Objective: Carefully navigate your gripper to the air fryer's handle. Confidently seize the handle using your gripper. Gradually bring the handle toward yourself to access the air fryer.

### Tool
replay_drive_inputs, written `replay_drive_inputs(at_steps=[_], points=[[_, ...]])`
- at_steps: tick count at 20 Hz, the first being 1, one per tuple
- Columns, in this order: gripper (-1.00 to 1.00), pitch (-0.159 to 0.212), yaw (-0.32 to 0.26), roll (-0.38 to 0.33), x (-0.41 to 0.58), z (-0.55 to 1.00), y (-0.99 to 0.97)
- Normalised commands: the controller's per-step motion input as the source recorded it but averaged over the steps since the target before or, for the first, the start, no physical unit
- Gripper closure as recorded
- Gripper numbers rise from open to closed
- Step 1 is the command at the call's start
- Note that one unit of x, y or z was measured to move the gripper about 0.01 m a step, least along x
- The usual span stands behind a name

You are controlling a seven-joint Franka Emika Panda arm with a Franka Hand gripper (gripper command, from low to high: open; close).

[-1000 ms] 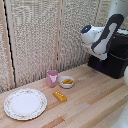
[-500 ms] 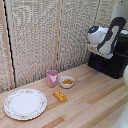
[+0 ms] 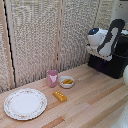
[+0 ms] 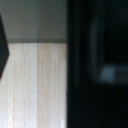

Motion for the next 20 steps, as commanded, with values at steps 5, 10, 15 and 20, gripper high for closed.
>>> replay_drive_inputs(at_steps=[5, 10, 15, 20], points=[[1.0, 0.137, -0.108, 0.059, 0.003, 0.4, 0.0], [1.0, 0.189, -0.118, 0.057, 0.0, 0.48, 0.04], [1.0, 0.119, -0.175, 0.207, 0.0, 0.19, 0.18], [1.0, 0.113, -0.203, 0.29, 0.002, 0.11, 0.14]])
